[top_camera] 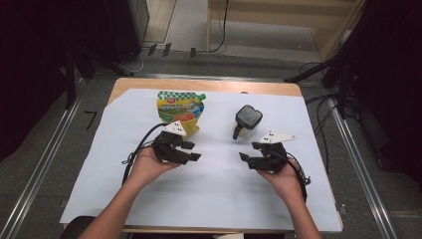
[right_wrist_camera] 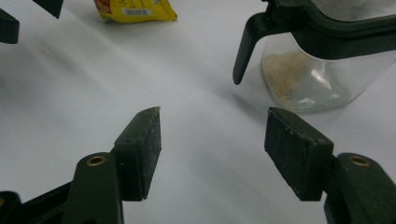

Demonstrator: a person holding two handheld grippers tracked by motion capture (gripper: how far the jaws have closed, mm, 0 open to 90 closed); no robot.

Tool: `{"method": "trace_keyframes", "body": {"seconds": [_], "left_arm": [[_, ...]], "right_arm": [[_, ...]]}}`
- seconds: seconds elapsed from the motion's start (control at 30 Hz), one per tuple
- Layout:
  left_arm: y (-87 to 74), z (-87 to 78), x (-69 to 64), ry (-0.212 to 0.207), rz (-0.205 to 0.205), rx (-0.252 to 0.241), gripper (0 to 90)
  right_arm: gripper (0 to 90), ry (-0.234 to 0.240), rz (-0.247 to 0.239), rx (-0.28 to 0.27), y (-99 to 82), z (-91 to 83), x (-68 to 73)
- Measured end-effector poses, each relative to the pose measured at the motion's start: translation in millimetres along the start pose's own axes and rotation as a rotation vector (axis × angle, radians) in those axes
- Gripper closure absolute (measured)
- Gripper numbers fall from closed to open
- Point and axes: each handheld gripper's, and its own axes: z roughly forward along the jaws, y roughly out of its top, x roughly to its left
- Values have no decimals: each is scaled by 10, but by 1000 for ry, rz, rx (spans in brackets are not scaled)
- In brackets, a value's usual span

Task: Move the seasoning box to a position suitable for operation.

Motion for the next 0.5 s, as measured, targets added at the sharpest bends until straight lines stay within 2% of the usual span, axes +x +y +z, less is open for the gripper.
{"method": "trace_keyframes", "body": {"seconds": [0.1, 0.33, 0.43, 0.5], "left_arm": [[-4, -20, 4, 2, 2, -6, 500], [-3, -33, -41, 7, 47, 7, 494], [-4, -42, -31, -7, 39, 13, 503], [-4, -71, -22, -3, 42, 7, 502]], "right_arm": [[402, 7, -4, -9, 8, -11, 14], [446, 6, -11, -19, 7, -40, 1], [444, -7, -11, -29, 10, -52, -9], [451, -11, -4, -35, 10, -54, -31]]}}
